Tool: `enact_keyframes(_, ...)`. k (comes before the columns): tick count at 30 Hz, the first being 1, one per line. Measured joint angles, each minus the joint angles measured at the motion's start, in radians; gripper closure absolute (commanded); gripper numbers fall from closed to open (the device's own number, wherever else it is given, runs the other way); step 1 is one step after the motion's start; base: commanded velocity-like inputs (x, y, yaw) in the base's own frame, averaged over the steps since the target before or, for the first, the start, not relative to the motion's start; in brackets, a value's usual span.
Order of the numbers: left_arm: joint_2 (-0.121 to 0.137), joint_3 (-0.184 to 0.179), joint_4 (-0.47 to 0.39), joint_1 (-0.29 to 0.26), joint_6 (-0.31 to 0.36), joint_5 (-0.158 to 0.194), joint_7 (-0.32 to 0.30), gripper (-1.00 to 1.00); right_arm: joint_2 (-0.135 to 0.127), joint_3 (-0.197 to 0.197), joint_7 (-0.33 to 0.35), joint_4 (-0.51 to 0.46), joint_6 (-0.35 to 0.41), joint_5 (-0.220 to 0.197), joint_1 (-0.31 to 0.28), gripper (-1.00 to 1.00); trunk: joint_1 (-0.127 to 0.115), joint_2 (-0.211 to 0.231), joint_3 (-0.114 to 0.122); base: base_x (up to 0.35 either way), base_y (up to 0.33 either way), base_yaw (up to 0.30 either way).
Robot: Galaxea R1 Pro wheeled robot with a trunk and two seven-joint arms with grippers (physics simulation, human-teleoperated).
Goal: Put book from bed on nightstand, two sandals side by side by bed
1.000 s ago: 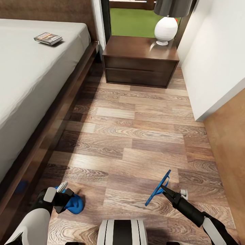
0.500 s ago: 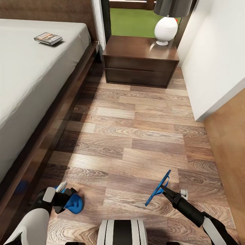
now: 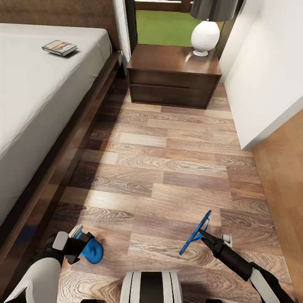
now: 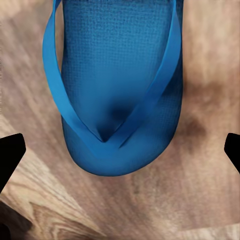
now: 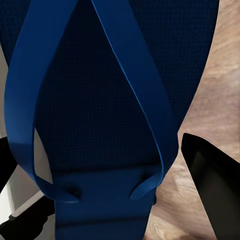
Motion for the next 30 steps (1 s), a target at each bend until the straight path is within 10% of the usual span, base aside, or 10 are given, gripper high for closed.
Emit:
enact_keyframes(9, 0.0, 0.0, 0.001, 0.0, 0.002, 0.0, 0.002, -1.0, 0.0, 0.0, -0.001, 0.001, 0.0, 0.0, 0.0, 1.0, 0.0, 0.0, 0.0, 0.0, 0.0, 0.0)
enact_keyframes(30, 0.006, -0.01, 0.002, 0.0, 0.057, -0.003, -0.013, -1.0, 0.001, 0.0, -0.002, 0.01, -0.004, -0.002, 0.0, 1.0, -0.009, 0.005, 0.081, 0.0, 0.0, 0.0)
